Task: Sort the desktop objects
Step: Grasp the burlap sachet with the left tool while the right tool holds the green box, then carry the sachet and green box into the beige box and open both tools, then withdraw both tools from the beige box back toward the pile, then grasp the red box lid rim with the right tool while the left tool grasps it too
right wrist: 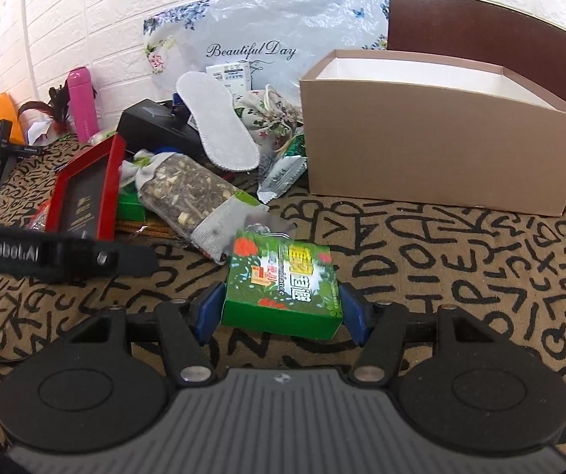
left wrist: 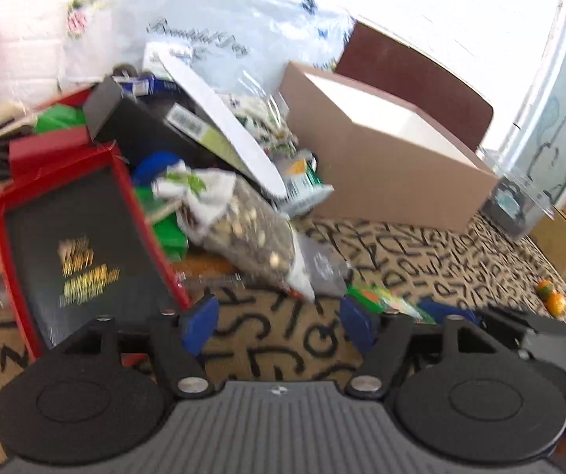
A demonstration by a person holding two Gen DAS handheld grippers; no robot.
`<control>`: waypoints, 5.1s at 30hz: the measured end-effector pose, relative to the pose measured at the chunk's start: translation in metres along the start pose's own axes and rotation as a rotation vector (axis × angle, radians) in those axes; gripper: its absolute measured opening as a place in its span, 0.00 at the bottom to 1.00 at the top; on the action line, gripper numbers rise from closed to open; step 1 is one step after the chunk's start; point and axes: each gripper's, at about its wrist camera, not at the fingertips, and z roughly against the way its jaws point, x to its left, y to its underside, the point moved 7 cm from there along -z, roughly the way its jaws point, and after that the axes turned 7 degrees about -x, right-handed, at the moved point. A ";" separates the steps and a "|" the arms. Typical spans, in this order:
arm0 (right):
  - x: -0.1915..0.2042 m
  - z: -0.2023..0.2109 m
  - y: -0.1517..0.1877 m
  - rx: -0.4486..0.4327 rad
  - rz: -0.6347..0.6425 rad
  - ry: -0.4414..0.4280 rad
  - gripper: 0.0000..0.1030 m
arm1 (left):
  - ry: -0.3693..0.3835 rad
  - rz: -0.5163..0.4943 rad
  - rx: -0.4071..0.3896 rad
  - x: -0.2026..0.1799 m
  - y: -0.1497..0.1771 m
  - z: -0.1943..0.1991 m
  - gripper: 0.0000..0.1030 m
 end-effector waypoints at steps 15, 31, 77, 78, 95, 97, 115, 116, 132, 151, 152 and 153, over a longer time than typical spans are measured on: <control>0.007 -0.006 0.003 0.012 0.022 -0.004 0.60 | -0.027 0.058 -0.004 0.005 -0.019 -0.018 0.71; -0.004 -0.014 0.010 0.031 -0.007 -0.005 0.60 | -0.184 0.114 -0.004 0.017 -0.047 -0.076 0.51; -0.160 -0.008 -0.167 -0.286 0.013 0.244 0.58 | 0.158 -0.006 -0.135 -0.145 -0.190 -0.113 0.39; -0.169 -0.014 -0.166 -0.272 0.005 0.255 0.58 | 0.161 0.003 -0.116 -0.148 -0.190 -0.123 0.39; -0.228 -0.123 -0.144 0.073 0.111 0.299 0.58 | 0.167 0.000 0.103 -0.176 -0.158 -0.239 0.08; -0.227 -0.128 -0.144 0.085 0.122 0.295 0.58 | 0.167 -0.004 0.100 -0.177 -0.159 -0.238 0.08; -0.211 -0.098 -0.152 -0.054 0.145 0.276 0.88 | 0.157 -0.057 0.021 -0.173 -0.156 -0.199 0.97; -0.209 -0.094 -0.152 -0.064 0.142 0.273 0.88 | 0.164 -0.061 0.016 -0.174 -0.154 -0.195 0.97; -0.144 -0.024 -0.150 -0.185 0.108 0.224 0.89 | 0.206 -0.116 0.005 -0.173 -0.119 -0.103 0.97; 0.023 -0.002 -0.021 -0.012 0.003 -0.088 0.89 | -0.085 0.013 -0.053 0.002 -0.023 0.038 0.97; 0.031 -0.004 -0.019 -0.004 0.012 -0.093 0.89 | -0.111 0.020 -0.065 0.014 -0.023 0.045 0.97; 0.038 -0.005 -0.018 0.003 0.017 -0.103 0.89 | -0.138 0.028 -0.073 0.026 -0.023 0.051 0.97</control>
